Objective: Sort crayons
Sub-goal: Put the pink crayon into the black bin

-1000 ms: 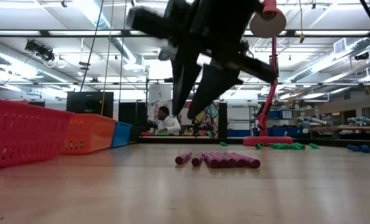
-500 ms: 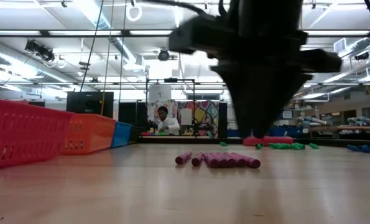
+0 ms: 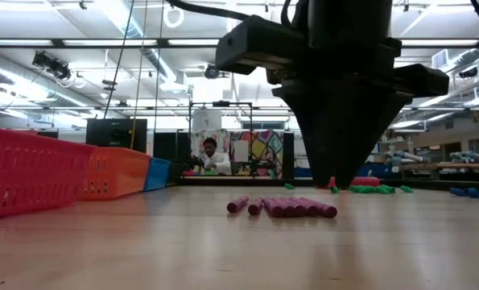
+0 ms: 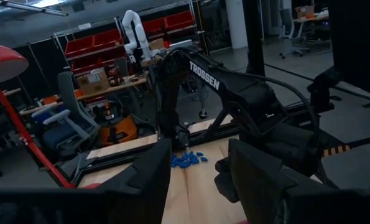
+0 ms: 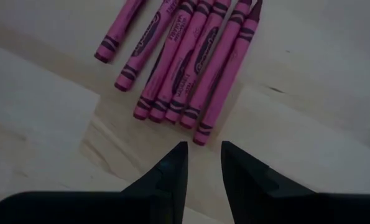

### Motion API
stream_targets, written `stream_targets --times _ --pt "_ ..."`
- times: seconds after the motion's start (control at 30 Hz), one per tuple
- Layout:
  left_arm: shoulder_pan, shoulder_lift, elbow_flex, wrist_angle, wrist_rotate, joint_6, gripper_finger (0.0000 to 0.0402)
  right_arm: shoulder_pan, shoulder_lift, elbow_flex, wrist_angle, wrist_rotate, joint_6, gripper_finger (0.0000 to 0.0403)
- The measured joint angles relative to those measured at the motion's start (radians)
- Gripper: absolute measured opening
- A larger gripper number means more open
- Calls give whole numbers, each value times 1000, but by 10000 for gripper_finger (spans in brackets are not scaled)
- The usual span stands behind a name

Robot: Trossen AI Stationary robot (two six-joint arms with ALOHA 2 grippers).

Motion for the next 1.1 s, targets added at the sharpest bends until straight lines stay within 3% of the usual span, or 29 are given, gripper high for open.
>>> stream_targets --times 1.1 --pt "0 0 0 -8 0 1 173 -8 56 -8 16 -8 -129 90"
